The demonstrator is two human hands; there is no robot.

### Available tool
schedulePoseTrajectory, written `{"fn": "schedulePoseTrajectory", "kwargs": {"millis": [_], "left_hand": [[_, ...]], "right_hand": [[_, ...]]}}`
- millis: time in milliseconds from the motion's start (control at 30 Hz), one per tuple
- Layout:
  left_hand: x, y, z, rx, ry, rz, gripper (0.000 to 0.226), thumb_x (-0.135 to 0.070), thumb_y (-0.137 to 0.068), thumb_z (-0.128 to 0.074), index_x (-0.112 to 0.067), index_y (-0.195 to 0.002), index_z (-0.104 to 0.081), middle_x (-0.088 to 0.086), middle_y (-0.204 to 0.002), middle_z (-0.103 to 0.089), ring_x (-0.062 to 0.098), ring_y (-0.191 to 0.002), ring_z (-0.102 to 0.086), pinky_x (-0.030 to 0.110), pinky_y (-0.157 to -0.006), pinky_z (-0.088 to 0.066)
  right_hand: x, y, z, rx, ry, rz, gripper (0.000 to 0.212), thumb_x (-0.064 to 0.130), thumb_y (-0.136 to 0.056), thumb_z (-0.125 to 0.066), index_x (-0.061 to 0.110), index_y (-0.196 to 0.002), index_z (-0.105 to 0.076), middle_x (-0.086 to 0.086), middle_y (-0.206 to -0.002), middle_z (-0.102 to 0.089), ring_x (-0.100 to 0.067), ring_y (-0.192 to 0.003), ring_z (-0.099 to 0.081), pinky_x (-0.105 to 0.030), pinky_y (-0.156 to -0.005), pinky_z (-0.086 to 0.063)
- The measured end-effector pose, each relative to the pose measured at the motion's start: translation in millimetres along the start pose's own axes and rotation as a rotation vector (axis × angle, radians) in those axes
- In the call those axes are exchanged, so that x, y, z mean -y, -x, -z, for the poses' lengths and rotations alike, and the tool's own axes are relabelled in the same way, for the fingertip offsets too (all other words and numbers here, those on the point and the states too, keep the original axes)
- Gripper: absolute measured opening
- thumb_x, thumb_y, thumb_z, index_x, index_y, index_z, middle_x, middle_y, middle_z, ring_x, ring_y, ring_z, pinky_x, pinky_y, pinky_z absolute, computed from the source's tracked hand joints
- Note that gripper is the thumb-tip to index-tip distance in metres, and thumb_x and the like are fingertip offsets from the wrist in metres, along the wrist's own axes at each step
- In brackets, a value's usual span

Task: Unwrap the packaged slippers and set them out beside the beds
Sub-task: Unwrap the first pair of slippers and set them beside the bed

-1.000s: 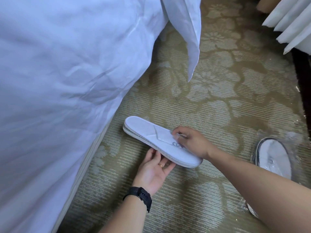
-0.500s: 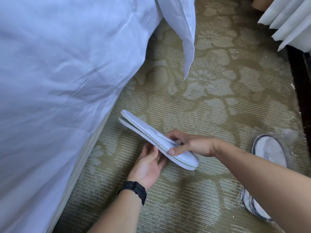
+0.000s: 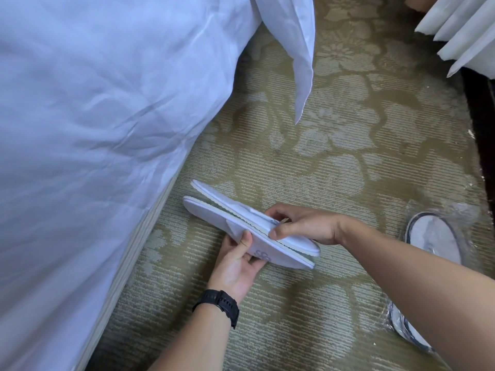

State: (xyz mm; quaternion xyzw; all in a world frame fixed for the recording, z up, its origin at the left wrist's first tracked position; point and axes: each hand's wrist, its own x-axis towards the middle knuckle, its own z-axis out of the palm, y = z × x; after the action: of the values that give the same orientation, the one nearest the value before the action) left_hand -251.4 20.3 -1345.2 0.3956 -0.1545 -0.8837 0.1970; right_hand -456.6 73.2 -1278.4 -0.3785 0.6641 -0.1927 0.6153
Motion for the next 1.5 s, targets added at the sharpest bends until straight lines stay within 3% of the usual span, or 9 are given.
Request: {"fn": "schedulePoseTrajectory", "kwargs": {"millis": [267, 500, 833, 967, 1100, 1233, 1367, 1433, 1500], "left_hand": [[10.6, 12.8, 17.8, -0.373, -0.161, -0.017, 0.043, -0.027, -0.098, -0.074, -0.015, -0.137, -0.061, 0.015, -0.133, -0.075, 0.038, -0.120, -0.072, 0.051, -0.085, -0.066], [16.2, 9.0, 11.7, -0.509, -0.143, -0.088, 0.028, -0.010, -0.107, -0.061, -0.007, -0.134, -0.052, 0.021, -0.136, -0.069, 0.041, -0.124, -0.069, 0.068, -0.103, -0.054], [23.5, 8.6, 19.9, -0.640, -0.181, -0.016, 0.026, -0.005, -0.106, -0.061, -0.013, -0.131, -0.060, 0.014, -0.134, -0.071, 0.036, -0.123, -0.068, 0.060, -0.108, -0.053], [28.8, 5.6, 30.1, -0.703, -0.468, -0.010, 0.023, -0.022, -0.102, -0.068, -0.011, -0.123, -0.066, 0.012, -0.115, -0.076, 0.034, -0.100, -0.075, 0.048, -0.078, -0.066], [26.4, 9.5, 27.5, -0.812, -0.823, 0.027, 0.062, -0.051, -0.092, -0.073, 0.001, -0.115, -0.047, 0.018, -0.082, -0.075, 0.029, -0.050, -0.070, 0.028, -0.043, -0.054], [27.6, 19.6, 22.3, -0.870, -1.156, -0.065, 0.066, -0.060, -0.089, -0.071, -0.007, -0.109, -0.035, 0.020, -0.095, -0.071, 0.041, -0.082, -0.073, 0.043, -0.065, -0.060], [46.4, 28.8, 11.2, -0.500, -1.795, -0.596, 0.045, -0.044, -0.077, -0.087, -0.017, -0.108, -0.068, 0.010, -0.113, -0.069, 0.038, -0.105, -0.070, 0.047, -0.087, -0.057], [61.0, 26.1, 4.5, -0.221, -2.037, -0.637, 0.053, -0.048, -0.072, -0.087, -0.030, -0.119, -0.074, 0.007, -0.134, -0.066, 0.034, -0.126, -0.065, 0.054, -0.104, -0.053], [71.5, 18.6, 3.8, -0.023, -2.162, -0.506, 0.056, -0.055, -0.082, -0.077, -0.039, -0.134, -0.062, 0.006, -0.163, -0.042, 0.036, -0.156, -0.035, 0.066, -0.124, -0.024]], "right_hand": [[-4.3, -20.2, 10.1, -0.112, 0.269, -0.044, 0.094, 0.055, -0.070, -0.090, 0.044, -0.145, -0.034, 0.000, -0.142, -0.046, -0.027, -0.122, -0.055, -0.047, -0.102, -0.046], [-27.3, -49.4, -0.9, -0.252, 0.323, -0.057, 0.055, 0.033, -0.092, -0.076, 0.039, -0.136, -0.044, -0.010, -0.132, -0.049, -0.033, -0.124, -0.046, -0.044, -0.099, -0.041], [-39.7, -76.7, -0.5, -0.475, 0.337, -0.049, 0.057, 0.028, -0.084, -0.080, 0.034, -0.133, -0.051, -0.005, -0.120, -0.040, -0.034, -0.122, -0.045, -0.043, -0.103, -0.042], [-41.5, -82.4, 2.9, -0.508, 0.381, -0.060, 0.061, 0.028, -0.080, -0.080, 0.036, -0.133, -0.051, -0.003, -0.121, -0.038, -0.033, -0.123, -0.044, -0.044, -0.109, -0.039], [-41.8, -86.5, -4.0, -0.490, 0.457, -0.030, 0.067, 0.026, -0.078, -0.080, 0.034, -0.138, -0.052, -0.005, -0.128, -0.039, -0.033, -0.126, -0.041, -0.044, -0.112, -0.034], [-46.7, -82.1, -8.4, -0.481, 0.514, 0.016, 0.064, 0.027, -0.083, -0.077, 0.033, -0.143, -0.055, -0.008, -0.142, -0.039, -0.033, -0.133, -0.036, -0.046, -0.116, -0.030], [-50.5, -68.8, -3.5, -0.454, 0.510, 0.110, 0.067, 0.023, -0.087, -0.077, 0.034, -0.149, -0.055, -0.004, -0.157, -0.036, -0.030, -0.144, -0.032, -0.046, -0.121, -0.026], [-52.5, -59.0, 3.9, -0.415, 0.549, 0.128, 0.075, 0.024, -0.083, -0.080, 0.035, -0.152, -0.051, -0.003, -0.161, -0.033, -0.030, -0.147, -0.031, -0.049, -0.122, -0.026], [-56.8, -47.1, 12.1, -0.340, 0.645, 0.111, 0.085, 0.028, -0.075, -0.082, 0.038, -0.153, -0.049, -0.004, -0.165, -0.027, -0.031, -0.150, -0.027, -0.048, -0.124, -0.023]]}}
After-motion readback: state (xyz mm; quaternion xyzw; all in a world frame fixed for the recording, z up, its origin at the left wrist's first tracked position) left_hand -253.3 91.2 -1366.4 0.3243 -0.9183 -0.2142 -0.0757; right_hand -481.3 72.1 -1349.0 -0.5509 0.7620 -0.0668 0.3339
